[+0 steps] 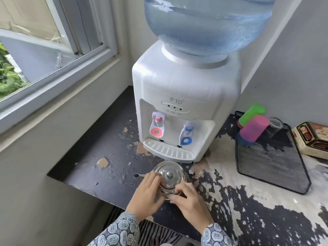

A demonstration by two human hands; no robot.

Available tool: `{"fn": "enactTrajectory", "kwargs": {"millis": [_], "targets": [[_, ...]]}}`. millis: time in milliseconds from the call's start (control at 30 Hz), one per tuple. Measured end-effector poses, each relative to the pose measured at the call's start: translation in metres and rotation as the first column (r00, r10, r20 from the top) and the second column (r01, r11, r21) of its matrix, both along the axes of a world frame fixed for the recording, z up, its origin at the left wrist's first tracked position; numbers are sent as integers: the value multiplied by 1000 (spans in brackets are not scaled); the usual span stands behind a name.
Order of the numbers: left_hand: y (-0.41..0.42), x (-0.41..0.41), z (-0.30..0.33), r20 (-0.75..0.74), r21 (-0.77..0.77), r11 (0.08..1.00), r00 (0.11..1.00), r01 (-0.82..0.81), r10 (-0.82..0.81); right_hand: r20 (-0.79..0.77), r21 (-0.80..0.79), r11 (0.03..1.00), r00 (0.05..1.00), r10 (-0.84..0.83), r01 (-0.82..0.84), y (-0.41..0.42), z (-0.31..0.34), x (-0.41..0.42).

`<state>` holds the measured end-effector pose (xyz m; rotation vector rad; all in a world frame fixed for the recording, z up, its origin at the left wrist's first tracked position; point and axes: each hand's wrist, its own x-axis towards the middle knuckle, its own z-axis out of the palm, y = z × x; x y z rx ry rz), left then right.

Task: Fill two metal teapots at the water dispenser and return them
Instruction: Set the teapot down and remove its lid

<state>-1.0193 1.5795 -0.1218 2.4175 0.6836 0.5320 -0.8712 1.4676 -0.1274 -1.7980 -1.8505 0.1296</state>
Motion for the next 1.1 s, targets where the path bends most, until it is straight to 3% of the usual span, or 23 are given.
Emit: {"fn": "enactTrajectory", "kwargs": {"millis": [100,200,267,333,400,467,533,733,1100], "targets": [[-4,0,-11,9,71,997,1000,-13,12,-20,36,999,1000,-1,2,-3,-9,-4],[-5,2,-9,70,47,994,993,-99,96,-204,63,994,976,-78,92,2,3,-4],[-2,4,-3,70,47,991,990,-128,125,-238,45,983,957,-164,180,15,16,0],[3,8,3,19,50,988,989,-145,144,-205,-48,974,953,-225,220,33,25,6],[6,16,9,-100,16,989,984,-148,149,-183,-251,954,960,-212,163,51,32,12],[10,22,11,-264,-6,986,951,-169,161,-119,-478,874,980,-161,85,64,37,15],[12,25,8,-347,13,984,922,-177,170,-19,-554,829,994,-112,82,69,38,12],[6,27,1,-211,57,962,939,-266,272,72,-459,875,988,-137,155,72,36,13],[14,35,7,-197,-52,948,934,-314,298,88,-498,863,995,-53,90,92,42,30]]}}
